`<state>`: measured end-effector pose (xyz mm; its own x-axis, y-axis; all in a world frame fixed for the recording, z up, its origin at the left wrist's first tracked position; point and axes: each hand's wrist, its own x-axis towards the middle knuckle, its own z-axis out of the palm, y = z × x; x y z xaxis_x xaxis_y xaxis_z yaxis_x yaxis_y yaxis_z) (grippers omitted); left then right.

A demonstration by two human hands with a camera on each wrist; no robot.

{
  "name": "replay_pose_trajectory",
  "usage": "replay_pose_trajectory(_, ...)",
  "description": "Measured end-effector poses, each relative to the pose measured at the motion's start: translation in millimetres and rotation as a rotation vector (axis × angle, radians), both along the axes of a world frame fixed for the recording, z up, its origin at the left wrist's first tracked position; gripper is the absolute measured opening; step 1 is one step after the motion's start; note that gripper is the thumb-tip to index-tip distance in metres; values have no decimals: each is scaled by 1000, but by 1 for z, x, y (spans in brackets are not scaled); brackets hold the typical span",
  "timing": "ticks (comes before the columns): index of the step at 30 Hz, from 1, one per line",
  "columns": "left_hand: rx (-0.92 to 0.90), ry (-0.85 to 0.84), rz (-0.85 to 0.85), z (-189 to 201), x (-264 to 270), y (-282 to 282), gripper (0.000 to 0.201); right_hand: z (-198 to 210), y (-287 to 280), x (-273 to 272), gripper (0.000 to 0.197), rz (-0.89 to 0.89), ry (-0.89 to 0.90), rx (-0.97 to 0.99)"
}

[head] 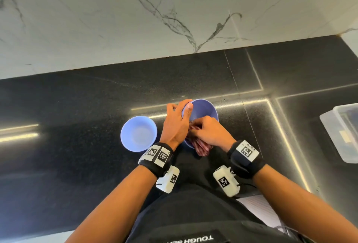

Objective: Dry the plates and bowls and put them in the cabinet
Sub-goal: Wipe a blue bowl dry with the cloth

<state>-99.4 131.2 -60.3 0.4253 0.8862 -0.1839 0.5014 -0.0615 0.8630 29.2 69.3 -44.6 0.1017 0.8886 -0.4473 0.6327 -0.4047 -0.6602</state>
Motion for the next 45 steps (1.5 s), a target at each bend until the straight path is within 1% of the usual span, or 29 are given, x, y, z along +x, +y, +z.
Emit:
replay_pose_trajectory(2,-10,-14,3,0,1,-1,44,-2,3,-2,17,-156,244,-5)
replay_pose_trajectory(4,-28,-33,16,-1,0,-1,44,-4,5,-3,14,-387,586,-28)
replay_pose_trajectory(6,-50,-44,31,-2,-1,-1,40,-6,6,-6,21,-606,971,-67)
replay_pose_trajectory(7,-60,-56,38,-3,-1,-1,35,-7,6,-7,24,-700,1118,-79)
replay_pose_trajectory(9,-81,-81,42,-1,-2,0,28,-5,7,-10,20,-836,1273,-59)
replay_pose_trajectory(10,-95,-91,40,-1,-2,0,28,-4,7,-12,22,-883,1317,-24)
replay_pose_trajectory(11,-112,-104,42,1,-2,1,29,-2,7,-14,25,-922,1359,18)
replay_pose_trajectory(13,-137,-126,52,2,-1,3,32,2,3,-14,20,-979,1383,85)
replay_pose_trajectory(14,-139,-123,48,3,-1,4,32,4,1,-12,20,-983,1321,113)
replay_pose_trajectory(15,-134,-106,37,3,-1,5,32,5,-2,-9,19,-962,1188,150)
replay_pose_trajectory(16,-131,-85,29,2,-1,4,30,5,-6,-4,18,-918,957,201)
replay_pose_trajectory(17,-135,-75,33,1,-1,5,30,5,-9,2,18,-850,674,266)
replay_pose_trajectory(18,-155,-76,48,2,0,5,29,4,-12,8,19,-750,401,326)
replay_pose_trajectory(19,-176,-81,68,2,0,5,30,4,-15,12,22,-638,195,355)
replay_pose_trajectory(20,-188,-84,80,3,1,5,29,5,-15,13,25,-531,40,344)
replay_pose_trajectory(22,-217,-94,77,3,4,3,26,7,-12,13,32,-365,-158,271)
replay_pose_trajectory(24,-245,-109,66,4,8,0,25,9,-4,7,33,-255,-256,211)
replay_pose_trajectory(26,-244,-92,48,5,11,-1,24,8,6,2,29,-147,-293,219)
replay_pose_trajectory(28,-279,-101,81,5,11,2,23,7,17,-2,27,-7,-299,225)
replay_pose_trajectory(29,-307,-113,113,5,9,6,22,7,20,-2,28,73,-286,216)
replay_pose_trajectory(31,-350,-128,165,6,6,11,21,8,23,0,37,248,-260,172)
replay_pose_trajectory(33,-381,-109,190,3,2,13,21,7,21,4,45,384,-277,127)
replay_pose_trajectory(35,-412,-102,209,1,3,14,22,5,17,7,46,492,-363,157)
replay_pose_trajectory(37,-423,-126,220,-1,5,15,22,2,15,10,45,579,-471,237)
replay_pose_trajectory(39,-433,-146,204,-8,6,17,24,-2,14,10,42,605,-564,278)
replay_pose_trajectory(40,-430,-148,204,-10,6,18,27,-3,13,10,40,589,-601,285)
replay_pose_trajectory(43,-444,-144,212,-16,8,21,40,-4,11,6,39,485,-690,278)
replay_pose_trajectory(44,-457,-139,226,-17,8,22,41,-3,11,4,42,455,-699,253)
replay_pose_trajectory(45,-477,-130,237,-18,8,20,37,0,11,1,43,426,-700,220)
